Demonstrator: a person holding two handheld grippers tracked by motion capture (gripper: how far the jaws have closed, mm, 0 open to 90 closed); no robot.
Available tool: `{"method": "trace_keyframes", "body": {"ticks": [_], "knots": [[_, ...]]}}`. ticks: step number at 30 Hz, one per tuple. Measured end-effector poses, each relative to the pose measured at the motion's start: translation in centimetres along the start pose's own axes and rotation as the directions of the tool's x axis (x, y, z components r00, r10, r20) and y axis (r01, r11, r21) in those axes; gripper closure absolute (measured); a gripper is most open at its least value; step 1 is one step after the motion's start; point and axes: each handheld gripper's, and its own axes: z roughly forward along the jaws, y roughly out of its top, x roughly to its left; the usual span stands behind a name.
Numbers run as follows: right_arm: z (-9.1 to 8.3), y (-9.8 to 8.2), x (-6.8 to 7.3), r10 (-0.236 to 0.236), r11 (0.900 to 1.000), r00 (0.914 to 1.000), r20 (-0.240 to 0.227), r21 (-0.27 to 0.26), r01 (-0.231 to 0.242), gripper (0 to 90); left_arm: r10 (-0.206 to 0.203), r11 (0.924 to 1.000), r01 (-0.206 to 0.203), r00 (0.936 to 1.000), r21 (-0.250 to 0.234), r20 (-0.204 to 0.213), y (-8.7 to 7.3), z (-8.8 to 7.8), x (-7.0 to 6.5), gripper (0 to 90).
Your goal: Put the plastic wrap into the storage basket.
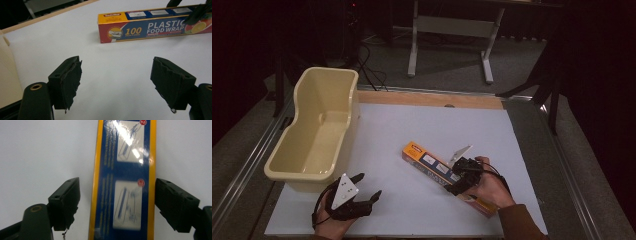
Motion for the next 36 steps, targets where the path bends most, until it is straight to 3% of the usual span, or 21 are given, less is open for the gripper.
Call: {"method": "trace_keyframes", "body": {"ticks": [9, 12, 20, 22, 23, 24, 25, 27, 28, 29, 30, 31, 34, 36], "knots": [[2.1, 1.6, -0.3, -0.016, 0.994, 0.9998, -0.007, 0.109, 0.017, 18.9, 0.001, 1.0, -0.001, 1.0, 0.002, 0.003, 0.0, 0.1, -0.1, 24.3], [3.2, 2.2, -1.0, 0.023, 0.986, 0.9974, -0.069, 0.167, -0.011, 26.0, -0.002, 1.0, 0.002, 1.0, 0.005, -0.001, 0.0, 0.1, 0.0, 24.3], [3.7, 3.2, -1.5, 0.042, 0.974, 0.9966, -0.07, 0.224, -0.025, 34.1, -0.008, 0.9999, 0.008, 1.0, 0.009, -0.003, 0.0, 0.1, 0.1, 24.3], [3.9, 3.7, -1.5, 0.036, 0.963, 0.9973, -0.064, 0.27, -0.018, 35.1, -0.006, 0.9999, 0.006, 1.0, 0.012, -0.002, 0.0, 0.1, 0.0, 24.3], [3.9, 3.7, -1.5, 0.036, 0.963, 0.9973, -0.064, 0.27, -0.018, 35.1, -0.006, 0.9999, 0.006, 1.0, 0.011, -0.002, 0.0, 0.1, 0.0, 24.3], [4.0, 4.1, -1.3, 0.026, 0.954, 0.9982, -0.055, 0.299, -0.009, 35.5, -0.007, 0.9999, 0.007, 1.0, 0.01, -0.004, 0.0, 0.1, 0.0, 24.3], [4.0, 4.1, -1.3, 0.026, 0.954, 0.9982, -0.055, 0.299, -0.009, 35.5, -0.008, 0.9999, 0.008, 1.0, 0.01, -0.003, 0.0, 0.1, 0.0, 24.3], [4.1, 4.7, -1.1, 0.027, 0.938, 0.9988, -0.04, 0.347, -0.012, 36.6, -0.007, 0.9999, 0.008, 1.0, 0.012, -0.003, 0.0, 0.1, 0.1, 24.3], [4.1, 4.7, -1.1, 0.027, 0.938, 0.9988, -0.04, 0.347, -0.012, 36.6, -0.007, 0.9999, 0.008, 1.0, 0.012, -0.003, 0.0, 0.1, 0.1, 24.3], [4.1, 4.9, -1.1, 0.029, 0.931, 0.999, -0.033, 0.363, -0.015, 37.4, -0.006, 0.9999, 0.006, 1.0, 0.013, -0.003, 0.0, 0.1, 0.1, 24.3], [4.2, 5.2, -1.0, 0.042, 0.917, 0.999, -0.014, 0.397, -0.033, 38.8, -0.007, 0.9999, 0.007, 1.0, 0.013, -0.003, 0.0, 0.1, 0.0, 24.3], [4.2, 5.2, -1.0, 0.042, 0.917, 0.999, -0.014, 0.397, -0.033, 38.8, -0.007, 0.9999, 0.007, 1.0, 0.013, -0.003, 0.0, 0.1, 0.0, 24.3], [4.3, 5.7, -0.6, 0.059, 0.9, 0.998, 0.021, 0.431, -0.062, 39.3, -0.009, 0.9999, 0.009, 0.9999, 0.01, -0.004, 0.0, 0.1, 0.1, 24.3], [4.4, 5.8, -0.5, 0.08, 0.896, 0.9966, 0.02, 0.436, -0.081, 39.3, -0.009, 0.9999, 0.009, 0.9999, 0.011, -0.005, 0.0, 0.1, 0.1, 24.3]]}}
